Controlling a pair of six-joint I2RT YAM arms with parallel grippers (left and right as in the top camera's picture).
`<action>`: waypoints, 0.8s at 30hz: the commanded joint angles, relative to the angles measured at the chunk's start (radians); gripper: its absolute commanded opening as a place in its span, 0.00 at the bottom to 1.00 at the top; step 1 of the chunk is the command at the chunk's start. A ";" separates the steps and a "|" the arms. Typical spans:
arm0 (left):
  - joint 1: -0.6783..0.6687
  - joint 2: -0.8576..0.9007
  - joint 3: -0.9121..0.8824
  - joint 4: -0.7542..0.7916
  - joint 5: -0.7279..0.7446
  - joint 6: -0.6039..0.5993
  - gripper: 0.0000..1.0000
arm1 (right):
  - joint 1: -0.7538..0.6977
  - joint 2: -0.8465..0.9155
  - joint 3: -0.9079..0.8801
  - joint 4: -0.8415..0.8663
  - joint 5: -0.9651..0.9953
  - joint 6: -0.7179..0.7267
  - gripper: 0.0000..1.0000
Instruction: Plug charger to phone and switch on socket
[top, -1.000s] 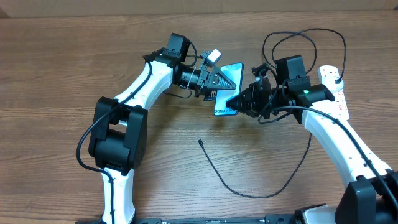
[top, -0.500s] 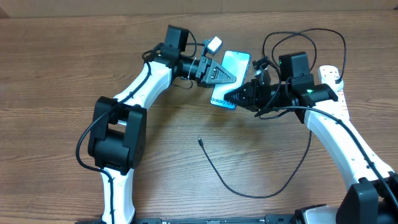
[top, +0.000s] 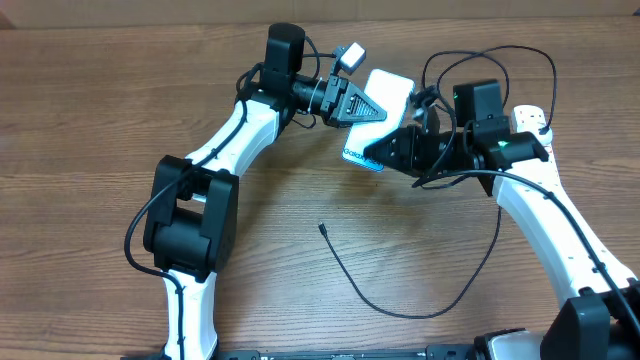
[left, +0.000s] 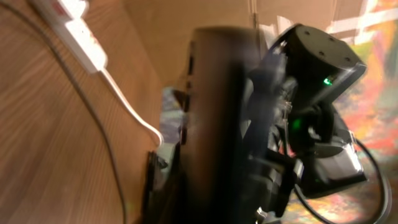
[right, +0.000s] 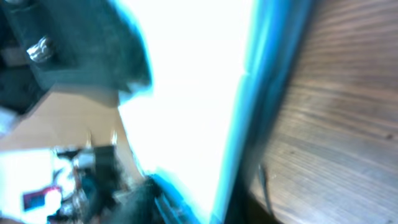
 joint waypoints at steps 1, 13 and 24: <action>-0.012 -0.038 0.030 0.008 0.036 -0.054 0.04 | -0.016 0.014 -0.018 -0.006 0.050 -0.039 0.52; -0.011 -0.038 0.029 -0.080 -0.006 0.030 0.04 | -0.055 0.007 0.023 -0.183 0.040 -0.210 0.95; 0.014 -0.038 0.029 -0.822 -0.386 0.338 0.04 | -0.039 -0.044 0.120 -0.465 0.246 -0.267 0.99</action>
